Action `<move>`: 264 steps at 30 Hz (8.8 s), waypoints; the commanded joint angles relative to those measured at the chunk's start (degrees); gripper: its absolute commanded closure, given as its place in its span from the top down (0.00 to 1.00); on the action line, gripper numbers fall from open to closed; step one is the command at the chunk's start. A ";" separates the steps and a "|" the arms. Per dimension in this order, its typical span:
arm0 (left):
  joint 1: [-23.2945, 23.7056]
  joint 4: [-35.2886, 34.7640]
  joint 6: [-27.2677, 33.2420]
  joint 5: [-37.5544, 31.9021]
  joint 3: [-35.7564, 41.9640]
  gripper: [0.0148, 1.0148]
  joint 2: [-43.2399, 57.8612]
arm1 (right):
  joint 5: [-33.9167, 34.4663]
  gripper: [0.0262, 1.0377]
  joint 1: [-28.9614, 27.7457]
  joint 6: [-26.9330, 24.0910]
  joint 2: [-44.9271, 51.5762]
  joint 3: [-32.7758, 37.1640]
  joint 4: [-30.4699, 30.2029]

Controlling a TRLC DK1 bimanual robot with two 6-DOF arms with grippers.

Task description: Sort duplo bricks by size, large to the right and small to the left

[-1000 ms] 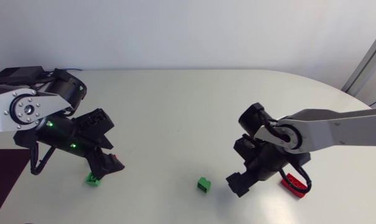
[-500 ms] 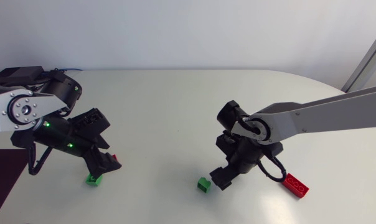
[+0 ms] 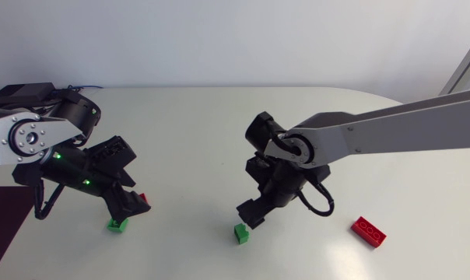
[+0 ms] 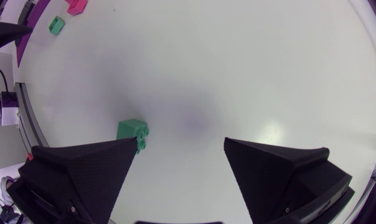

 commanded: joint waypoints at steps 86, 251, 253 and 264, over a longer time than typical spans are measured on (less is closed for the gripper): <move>-37.42 17.97 -32.42 -5.34 2.66 0.94 18.57 | -4.12 0.96 -19.26 -2.47 -7.59 -4.85 -5.99; 10.66 56.82 -28.64 -28.89 -38.04 0.96 -77.59 | 28.76 0.96 -37.98 -18.99 -100.66 -56.97 63.36; 10.31 58.40 -28.64 -28.89 -39.53 0.96 -77.59 | 22.87 0.96 -36.84 -14.51 -100.75 -58.46 63.36; 9.08 60.33 -35.32 -28.89 -47.53 0.96 -77.67 | 10.21 0.96 -33.59 -7.30 -100.58 -62.15 58.09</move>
